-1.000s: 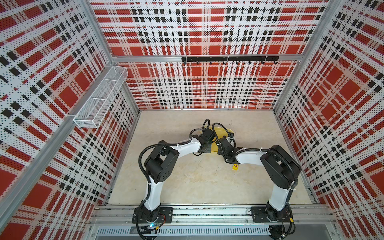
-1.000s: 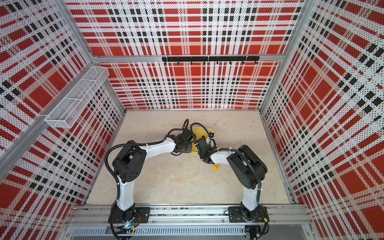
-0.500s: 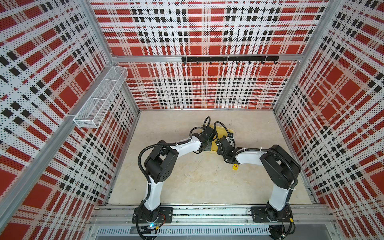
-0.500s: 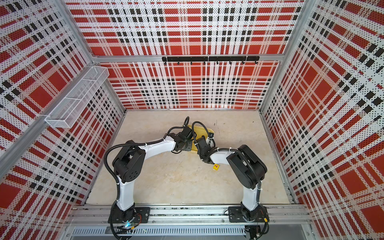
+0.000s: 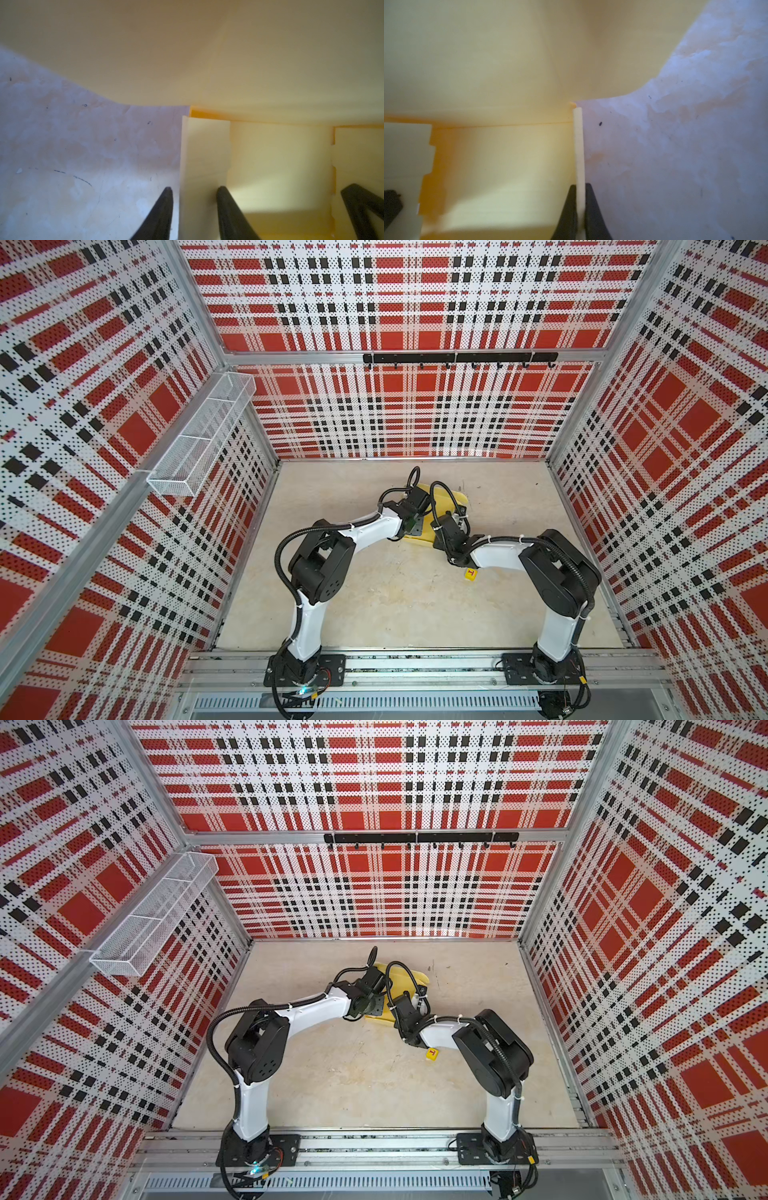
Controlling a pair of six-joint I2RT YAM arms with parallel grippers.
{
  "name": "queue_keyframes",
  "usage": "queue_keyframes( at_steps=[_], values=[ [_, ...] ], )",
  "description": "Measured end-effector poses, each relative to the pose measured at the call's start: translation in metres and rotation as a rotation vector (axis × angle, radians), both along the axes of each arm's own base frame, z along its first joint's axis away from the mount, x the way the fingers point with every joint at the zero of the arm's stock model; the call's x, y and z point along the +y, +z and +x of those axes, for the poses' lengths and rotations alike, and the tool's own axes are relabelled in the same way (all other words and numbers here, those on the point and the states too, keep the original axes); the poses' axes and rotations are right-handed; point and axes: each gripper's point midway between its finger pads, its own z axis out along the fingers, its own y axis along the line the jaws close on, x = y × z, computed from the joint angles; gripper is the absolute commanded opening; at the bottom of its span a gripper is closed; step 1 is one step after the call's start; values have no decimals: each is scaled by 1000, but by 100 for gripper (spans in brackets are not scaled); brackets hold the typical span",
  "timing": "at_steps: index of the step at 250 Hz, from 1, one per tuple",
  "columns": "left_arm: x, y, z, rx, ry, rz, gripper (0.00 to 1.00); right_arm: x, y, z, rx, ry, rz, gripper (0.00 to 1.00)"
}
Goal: Fold the paper box
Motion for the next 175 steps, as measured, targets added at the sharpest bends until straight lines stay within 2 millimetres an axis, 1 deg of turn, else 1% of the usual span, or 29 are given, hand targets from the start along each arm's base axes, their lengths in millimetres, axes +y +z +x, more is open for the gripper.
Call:
queue_keyframes(
  at_steps=[59,106,138,160,175],
  values=[
    [-2,-13,2,23,-8,12,30,0,0,0,0,0,-1,0],
    [1,-23,2,31,-2,40,15,-1,0,0,-1,-3,-6,0],
    [2,-24,5,26,-2,57,9,-2,0,0,-1,-5,-10,0],
    [1,-24,6,23,-4,61,8,-2,0,0,-1,-5,-10,0],
    [2,-24,6,22,-4,65,3,-2,0,0,-1,-5,-9,0]
  ],
)
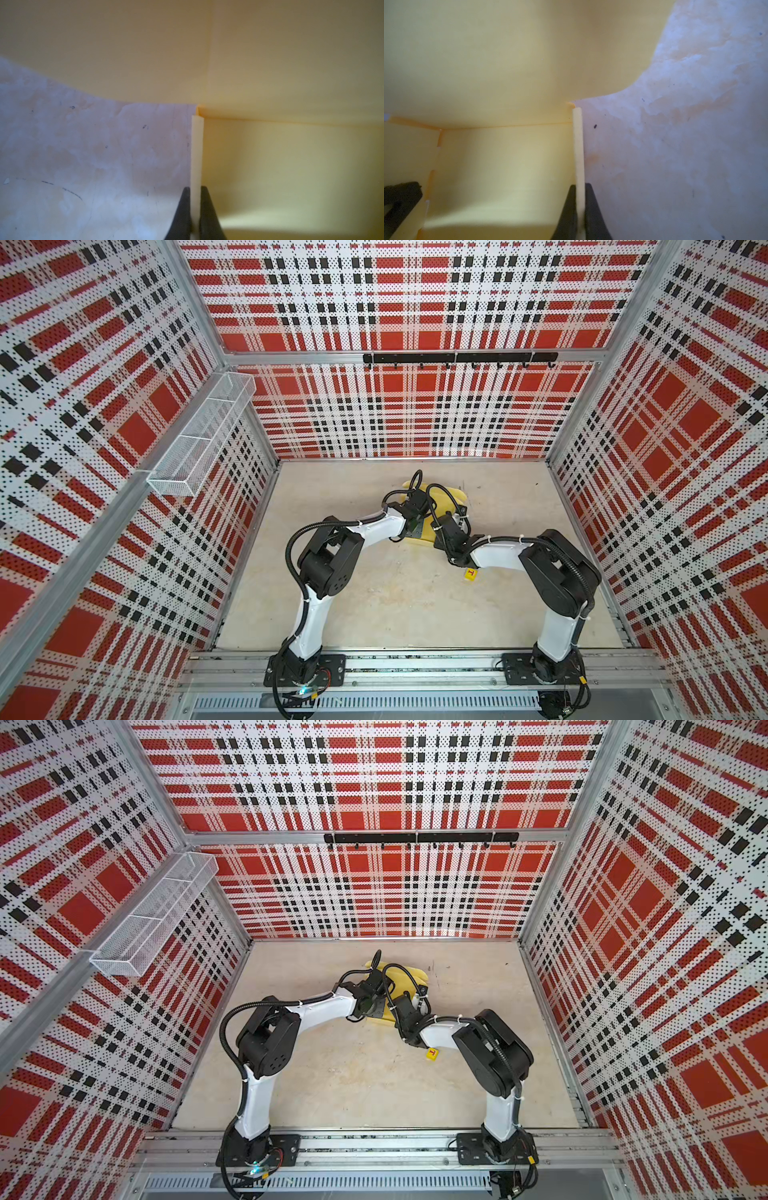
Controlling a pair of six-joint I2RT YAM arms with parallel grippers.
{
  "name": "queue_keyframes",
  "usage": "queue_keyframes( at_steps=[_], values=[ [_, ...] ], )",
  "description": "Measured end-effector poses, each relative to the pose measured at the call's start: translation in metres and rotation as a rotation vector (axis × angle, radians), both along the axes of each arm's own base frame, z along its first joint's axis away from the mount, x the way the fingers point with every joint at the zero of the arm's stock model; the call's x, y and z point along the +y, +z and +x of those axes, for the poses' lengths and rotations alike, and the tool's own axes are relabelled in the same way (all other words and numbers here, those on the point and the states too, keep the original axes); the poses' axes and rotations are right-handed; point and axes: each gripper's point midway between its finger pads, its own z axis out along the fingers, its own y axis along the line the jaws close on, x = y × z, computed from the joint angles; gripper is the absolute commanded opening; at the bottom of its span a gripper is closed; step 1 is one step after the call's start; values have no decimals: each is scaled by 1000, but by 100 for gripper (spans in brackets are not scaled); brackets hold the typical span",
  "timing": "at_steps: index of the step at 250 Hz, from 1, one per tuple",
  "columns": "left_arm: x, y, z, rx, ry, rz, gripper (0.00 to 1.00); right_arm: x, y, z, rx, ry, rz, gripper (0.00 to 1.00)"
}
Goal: Fold the paper box
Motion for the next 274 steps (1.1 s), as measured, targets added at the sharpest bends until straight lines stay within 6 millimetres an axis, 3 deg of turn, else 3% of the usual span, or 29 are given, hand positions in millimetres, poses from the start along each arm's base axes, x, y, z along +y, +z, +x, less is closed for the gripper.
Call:
queue_keyframes(
  at_steps=[22,40,96,171,234,274],
  values=[
    [0,0,0,-2,0,5,3,0,0,0,-1,-1,-1,0],
    [0,-1,0,-3,-1,10,17,0,0,0,-1,-1,-1,0],
    [-2,-8,-3,8,-1,15,35,0,1,1,-3,-1,1,0],
    [-10,1,-9,35,-26,-31,51,1,0,0,-2,3,2,0],
    [-6,38,-12,3,-32,-108,57,2,0,0,0,7,8,0],
    [8,41,-14,-2,-14,-122,57,2,0,0,1,8,8,0]
  ],
)
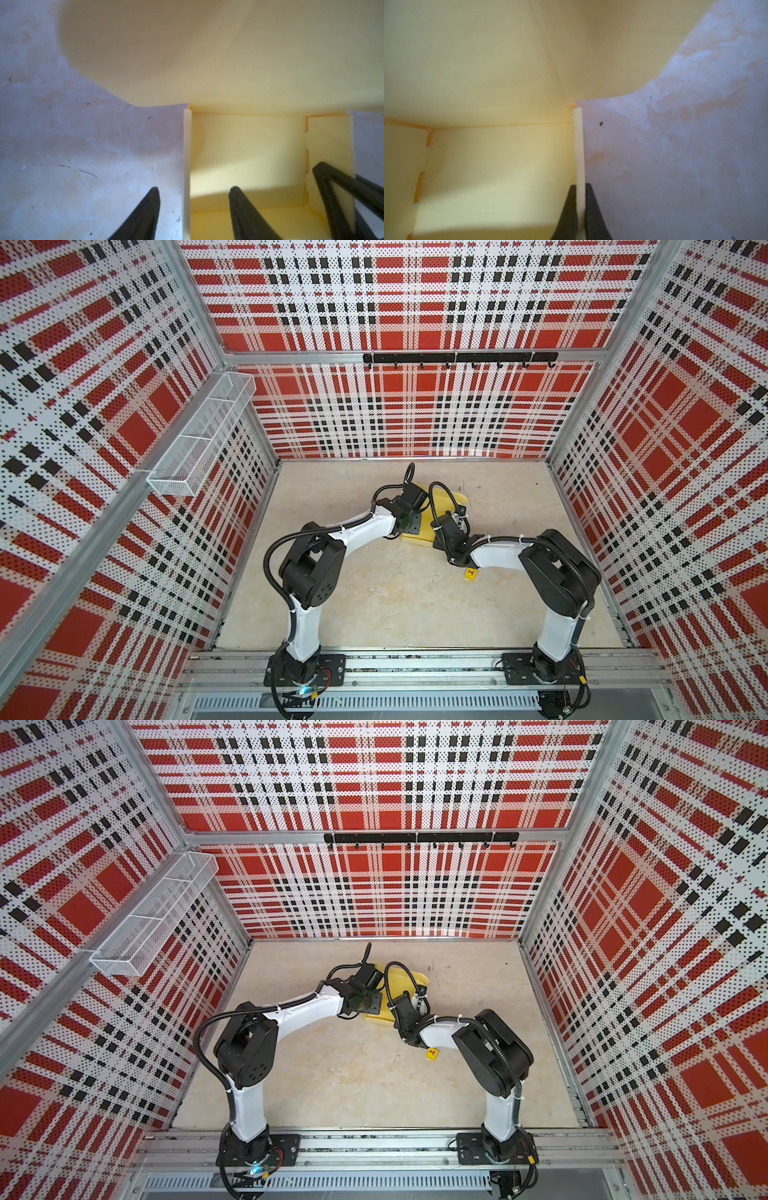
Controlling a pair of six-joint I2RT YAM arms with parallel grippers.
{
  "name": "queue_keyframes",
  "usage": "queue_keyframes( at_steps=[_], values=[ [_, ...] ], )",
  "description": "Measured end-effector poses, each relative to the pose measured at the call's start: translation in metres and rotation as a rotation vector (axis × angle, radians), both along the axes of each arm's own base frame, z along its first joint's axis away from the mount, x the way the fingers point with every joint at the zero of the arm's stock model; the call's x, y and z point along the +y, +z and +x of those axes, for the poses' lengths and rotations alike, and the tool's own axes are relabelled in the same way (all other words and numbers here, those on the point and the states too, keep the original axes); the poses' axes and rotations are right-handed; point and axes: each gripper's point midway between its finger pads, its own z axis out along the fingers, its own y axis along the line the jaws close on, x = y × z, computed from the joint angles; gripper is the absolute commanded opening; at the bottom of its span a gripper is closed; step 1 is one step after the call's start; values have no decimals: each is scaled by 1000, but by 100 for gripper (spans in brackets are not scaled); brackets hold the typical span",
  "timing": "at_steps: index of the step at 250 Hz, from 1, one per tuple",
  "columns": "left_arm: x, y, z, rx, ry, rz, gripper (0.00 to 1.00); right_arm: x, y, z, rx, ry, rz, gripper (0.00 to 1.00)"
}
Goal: Fold the paper box
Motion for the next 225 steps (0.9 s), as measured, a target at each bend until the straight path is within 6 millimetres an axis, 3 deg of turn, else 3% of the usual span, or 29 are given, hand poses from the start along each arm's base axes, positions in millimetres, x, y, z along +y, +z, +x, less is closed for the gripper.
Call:
queue_keyframes(
  at_steps=[46,77,105,147,182,225],
  values=[
    [18,-19,-11,40,13,10,60,0,0,0,0,0,0,0],
    [22,-20,-21,51,-9,-9,67,0,0,0,1,0,-1,7],
    [19,0,-26,21,-45,-65,71,0,0,0,5,1,-6,10],
    [20,51,-18,-77,-89,-171,76,-1,-1,-1,12,2,-12,14],
    [52,78,-4,-140,-53,-232,79,-1,0,-2,16,3,-16,16],
    [96,75,5,-165,-7,-268,85,0,10,-3,11,8,-15,20]
  ],
)
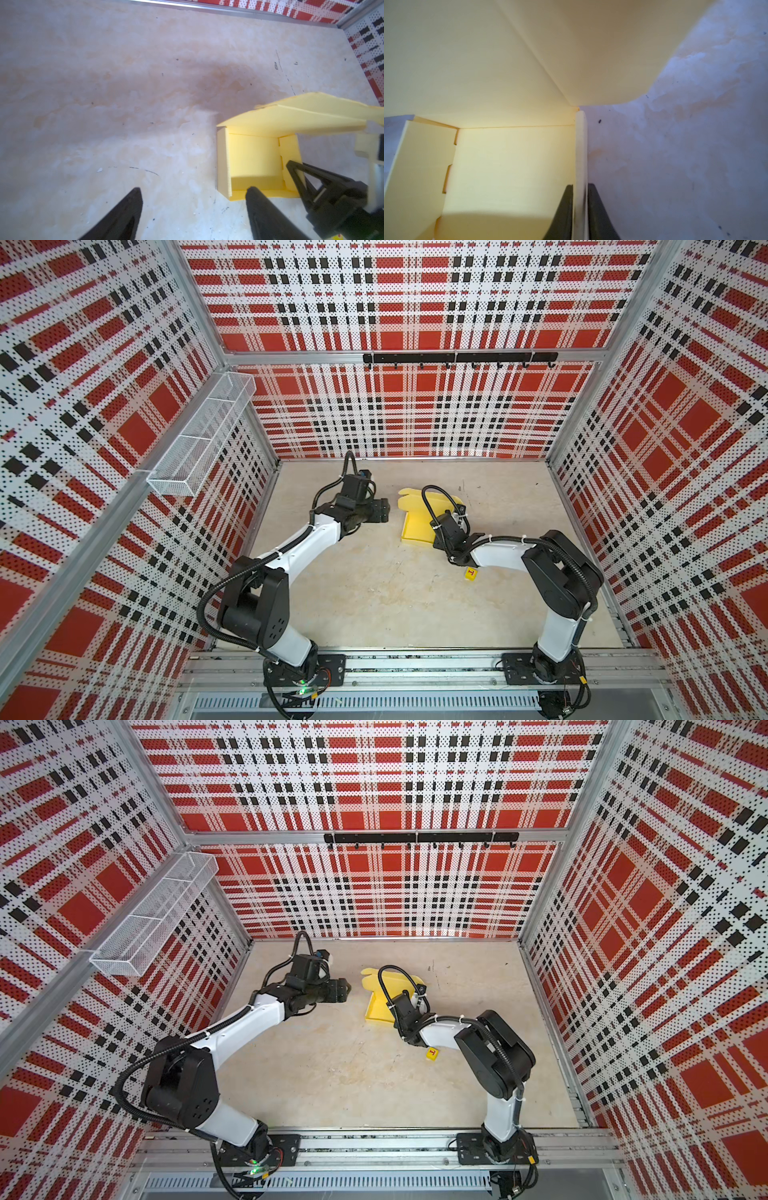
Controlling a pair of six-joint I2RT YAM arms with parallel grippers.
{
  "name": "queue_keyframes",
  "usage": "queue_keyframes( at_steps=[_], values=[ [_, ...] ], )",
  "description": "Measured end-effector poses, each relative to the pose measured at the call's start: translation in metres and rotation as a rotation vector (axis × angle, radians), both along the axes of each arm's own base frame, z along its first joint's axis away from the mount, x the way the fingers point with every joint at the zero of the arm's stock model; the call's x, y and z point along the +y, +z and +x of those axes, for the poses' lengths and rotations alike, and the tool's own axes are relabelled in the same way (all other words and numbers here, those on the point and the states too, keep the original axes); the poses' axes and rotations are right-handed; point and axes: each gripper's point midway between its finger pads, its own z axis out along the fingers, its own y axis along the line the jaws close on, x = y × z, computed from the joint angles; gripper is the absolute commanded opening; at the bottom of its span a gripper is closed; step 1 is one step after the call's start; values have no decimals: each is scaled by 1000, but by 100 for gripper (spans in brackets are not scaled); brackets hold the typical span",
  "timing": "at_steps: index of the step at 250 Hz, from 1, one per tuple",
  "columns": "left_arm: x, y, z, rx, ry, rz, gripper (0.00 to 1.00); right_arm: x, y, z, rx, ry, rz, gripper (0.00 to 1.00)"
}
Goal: Fold the paper box
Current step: 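Open the left gripper and draw it back from the yellow box, then release the box wall with the right gripper and move it toward the yellow T block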
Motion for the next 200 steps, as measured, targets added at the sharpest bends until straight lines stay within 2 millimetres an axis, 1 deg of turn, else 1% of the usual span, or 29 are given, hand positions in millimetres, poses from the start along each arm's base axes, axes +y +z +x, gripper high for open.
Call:
queue_keyframes(
  at_steps=[9,23,50,71,90,152,173,200],
  values=[
    [5,-3,1,3,4,-2,86,0,3,0,-3,0,3,22],
    [8,-7,0,4,-8,-5,86,1,6,1,-10,4,6,24],
    [4,-10,-3,-1,-51,-12,88,1,11,1,-16,2,12,26],
    [0,-8,-4,-16,-80,-22,90,1,11,1,-13,3,9,27],
    [-4,-6,-4,-33,-104,-29,92,0,13,0,-12,3,8,30],
    [-8,-5,-4,-59,-139,-36,95,-1,47,0,-71,-4,52,38],
    [-8,-5,-5,-66,-145,-36,95,-4,51,-6,-77,-5,57,40],
    [-8,-3,-7,-80,-157,-32,97,-12,49,-18,-63,-10,46,44]
  ],
)
